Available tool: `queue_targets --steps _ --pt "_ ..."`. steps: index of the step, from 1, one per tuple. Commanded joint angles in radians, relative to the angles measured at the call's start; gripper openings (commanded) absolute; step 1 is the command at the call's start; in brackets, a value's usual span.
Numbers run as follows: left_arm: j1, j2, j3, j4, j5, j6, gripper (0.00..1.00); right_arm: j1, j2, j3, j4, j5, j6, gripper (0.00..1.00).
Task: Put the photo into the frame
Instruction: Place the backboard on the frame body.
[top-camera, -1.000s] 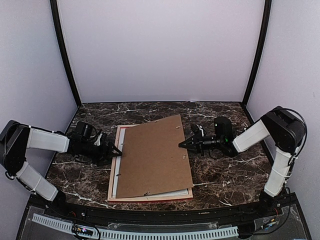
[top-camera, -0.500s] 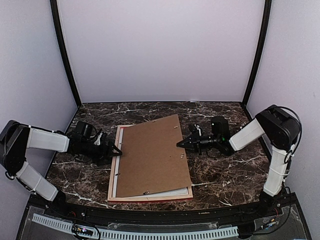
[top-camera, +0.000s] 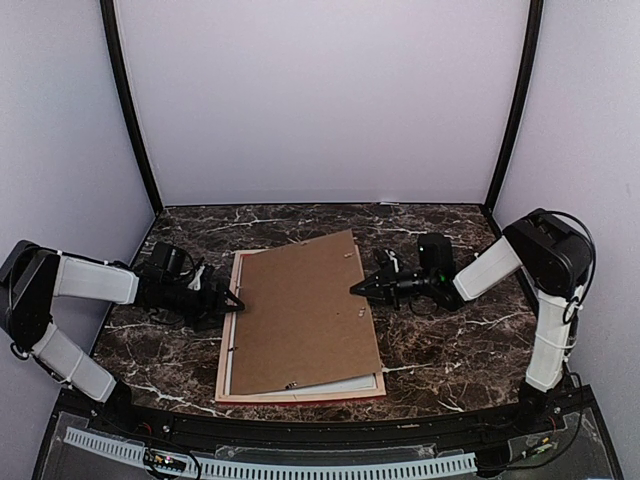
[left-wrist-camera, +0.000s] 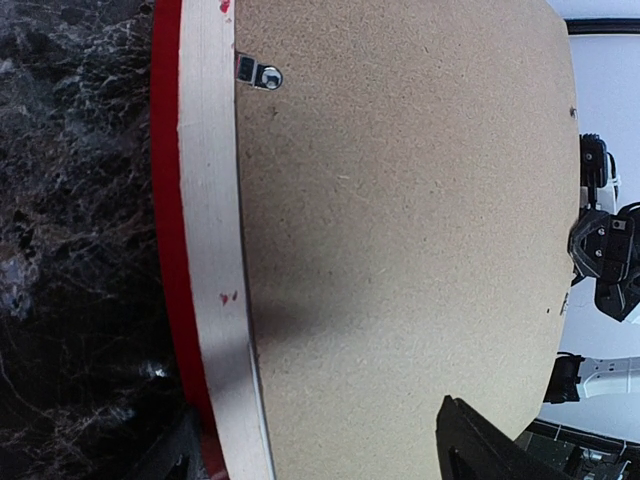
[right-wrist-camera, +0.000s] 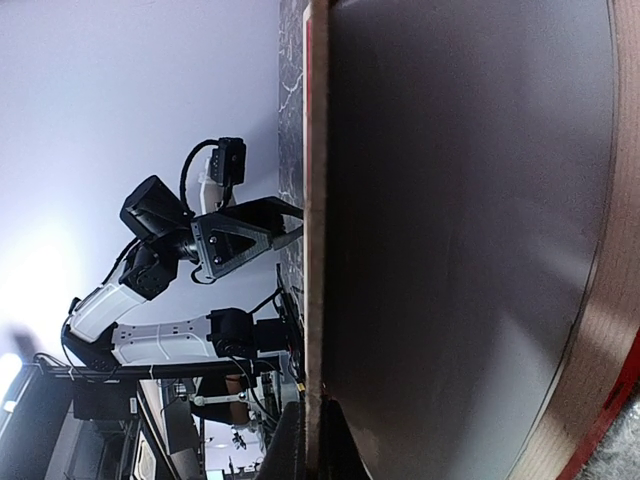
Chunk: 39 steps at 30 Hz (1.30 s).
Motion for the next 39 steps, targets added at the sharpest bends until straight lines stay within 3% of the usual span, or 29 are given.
queue_targets --steps 1,14,31,39 --pt "-0.004 -0.001 0.021 -0.002 0.015 0.005 0.84 0.008 0.009 0.026 0.076 0.011 -0.012 0.0" --pt "-0.004 -0.003 0.015 0.008 0.02 -0.002 0.84 0.019 -0.004 0.025 -0.013 0.094 -0.068 0.0" --pt "-0.014 0.001 -0.008 0.045 0.028 -0.024 0.84 0.041 0.009 -0.014 0.053 0.157 -0.03 0.0" --pt "-0.019 -0.002 -0.018 0.058 0.026 -0.035 0.84 0.057 0.003 -0.005 -0.018 0.191 -0.077 0.01"
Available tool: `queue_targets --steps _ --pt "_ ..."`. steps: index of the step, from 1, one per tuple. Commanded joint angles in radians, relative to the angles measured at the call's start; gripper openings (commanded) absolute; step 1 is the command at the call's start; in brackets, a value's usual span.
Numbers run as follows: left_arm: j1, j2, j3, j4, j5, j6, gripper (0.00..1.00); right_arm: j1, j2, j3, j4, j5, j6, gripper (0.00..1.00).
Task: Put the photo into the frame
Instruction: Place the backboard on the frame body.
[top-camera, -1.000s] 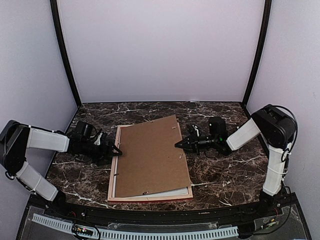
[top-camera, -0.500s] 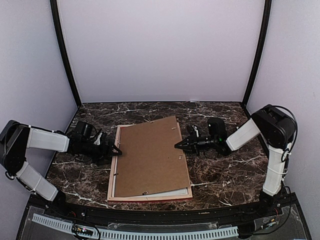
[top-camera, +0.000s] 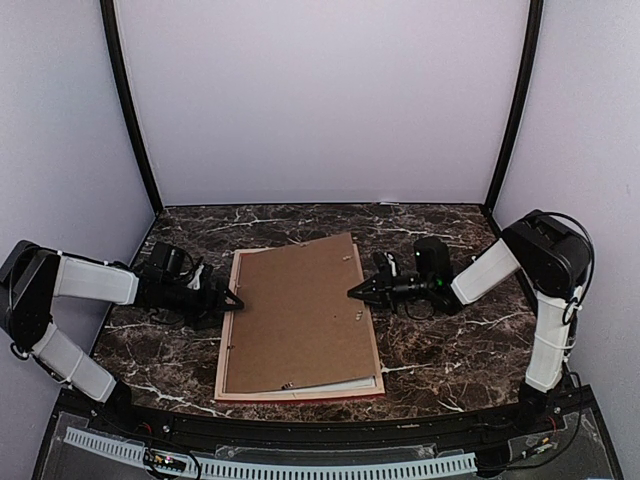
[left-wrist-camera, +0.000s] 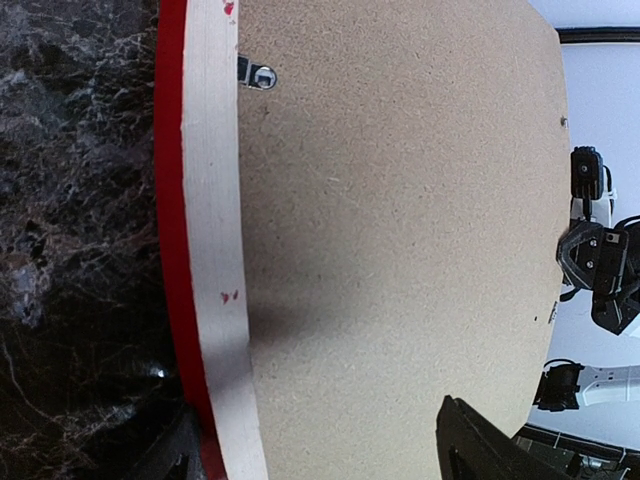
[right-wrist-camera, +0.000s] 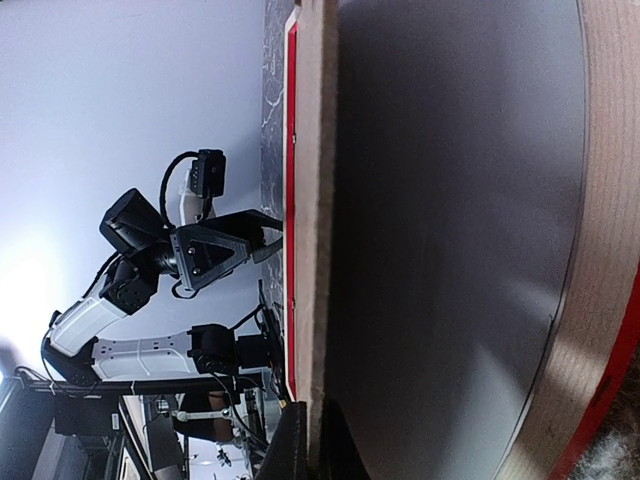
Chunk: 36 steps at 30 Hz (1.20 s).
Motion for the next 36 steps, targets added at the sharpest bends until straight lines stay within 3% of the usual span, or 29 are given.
queue_targets --steps 1,10,23,32,36 --pt "-0.02 -0.001 -0.013 0.04 0.04 -0.01 0.84 0.029 0.001 0.018 -0.032 0.091 -0.059 0.01" --pt "-0.03 0.015 -0.011 0.047 0.048 -0.008 0.84 0.045 0.034 0.075 -0.125 0.091 -0.123 0.04" --pt "-0.05 0.041 0.022 0.004 0.025 0.032 0.84 0.05 0.064 0.172 -0.322 0.084 -0.259 0.2" --pt "-0.068 0.054 0.048 -0.016 0.004 0.041 0.84 0.075 0.044 0.227 -0.462 0.142 -0.318 0.37" --pt "-0.081 0.052 0.054 -0.027 -0.022 0.033 0.84 0.099 0.023 0.278 -0.614 0.231 -0.384 0.49"
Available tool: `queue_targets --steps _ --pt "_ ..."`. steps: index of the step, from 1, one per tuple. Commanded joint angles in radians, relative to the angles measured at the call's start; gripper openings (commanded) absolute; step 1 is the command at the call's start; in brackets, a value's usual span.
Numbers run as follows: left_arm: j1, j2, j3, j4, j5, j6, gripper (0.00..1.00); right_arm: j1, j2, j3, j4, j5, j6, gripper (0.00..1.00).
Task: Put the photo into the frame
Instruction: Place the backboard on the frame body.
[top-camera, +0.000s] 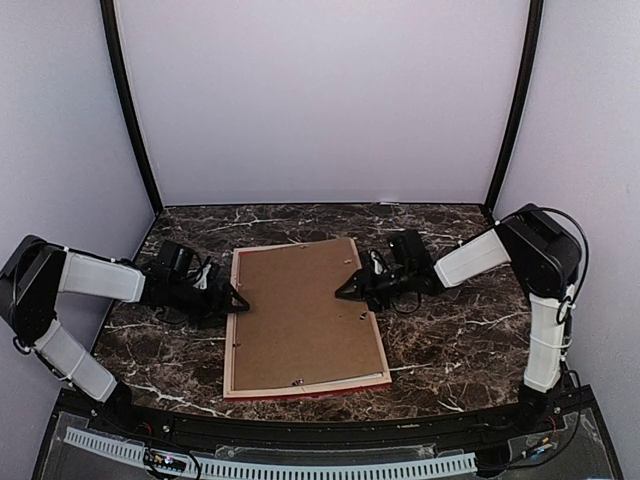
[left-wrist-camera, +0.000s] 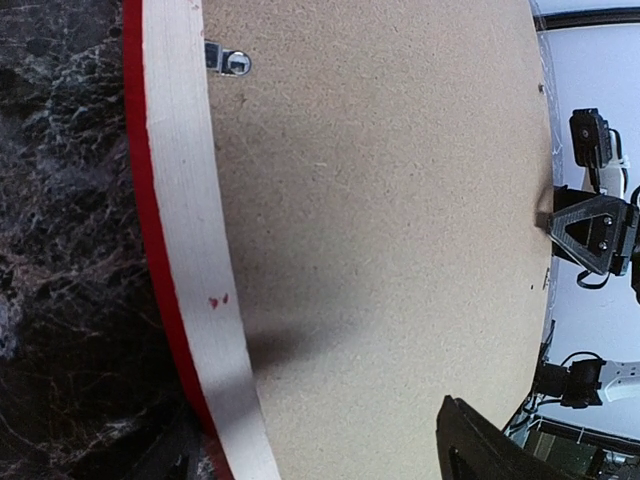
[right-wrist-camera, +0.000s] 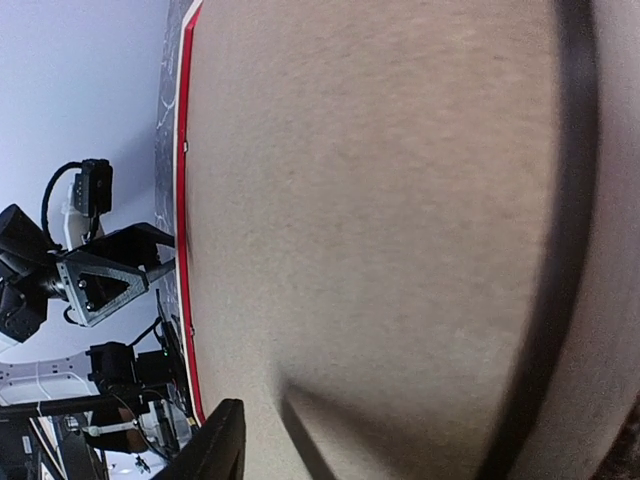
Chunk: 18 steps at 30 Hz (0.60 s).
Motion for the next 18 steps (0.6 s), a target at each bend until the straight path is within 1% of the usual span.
queue_targets --steps 1,7,10,16,18 --pt "-0.039 0.012 0.021 -0.024 0.024 0.001 0.84 0.06 -0.037 0.073 -0.192 0.119 -0.123 0.52" --pt "-0.055 0.014 0.037 -0.028 -0.001 -0.005 0.84 0.08 -0.059 0.141 -0.348 0.216 -0.185 0.72" --pt "-0.06 0.012 0.041 -0.056 -0.013 -0.002 0.84 0.084 -0.07 0.158 -0.387 0.242 -0.2 0.76" --pt "-0.06 0.007 0.046 -0.072 -0.033 0.002 0.84 0.084 -0.103 0.172 -0.432 0.273 -0.219 0.81" --pt "-0.06 0.006 0.047 -0.073 -0.036 0.003 0.84 0.084 -0.113 0.181 -0.455 0.288 -0.232 0.86"
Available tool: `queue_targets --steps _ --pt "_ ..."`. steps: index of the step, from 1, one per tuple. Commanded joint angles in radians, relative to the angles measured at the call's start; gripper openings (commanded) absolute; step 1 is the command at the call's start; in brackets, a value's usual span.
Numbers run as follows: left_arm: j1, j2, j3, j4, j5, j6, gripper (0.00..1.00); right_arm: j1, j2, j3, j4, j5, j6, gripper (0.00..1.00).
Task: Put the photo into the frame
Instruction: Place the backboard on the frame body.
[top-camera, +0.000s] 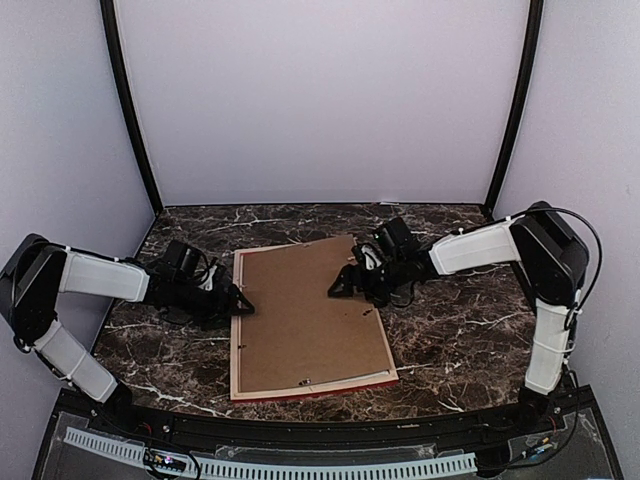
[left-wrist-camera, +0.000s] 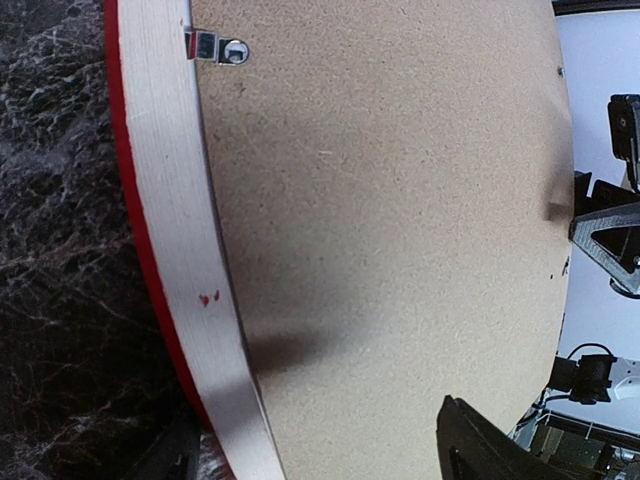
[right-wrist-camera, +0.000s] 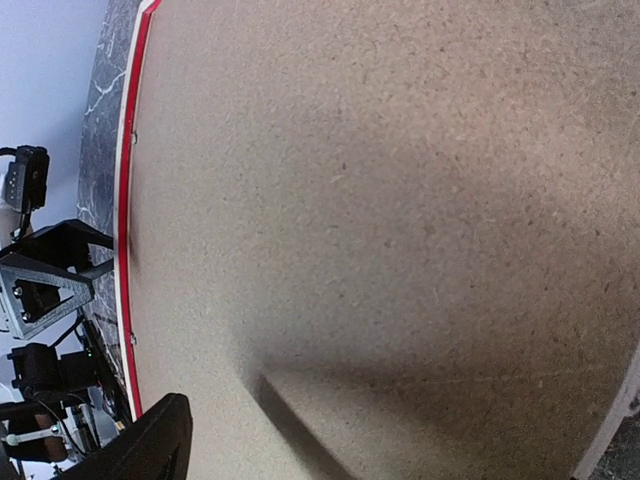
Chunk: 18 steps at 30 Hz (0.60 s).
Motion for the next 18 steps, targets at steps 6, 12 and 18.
queue_targets --steps 6,12,18 --pt "-0.008 -0.001 0.017 -0.036 -0.002 0.006 0.84 0.007 -0.069 0.05 -0.128 0.091 -0.072 0.89" --pt "-0.008 -0.002 0.017 -0.042 -0.006 0.009 0.84 -0.005 -0.077 0.042 -0.121 0.074 -0.074 0.88" --pt "-0.008 -0.002 0.017 -0.046 -0.009 0.011 0.84 -0.009 -0.084 0.048 -0.132 0.079 -0.089 0.84"
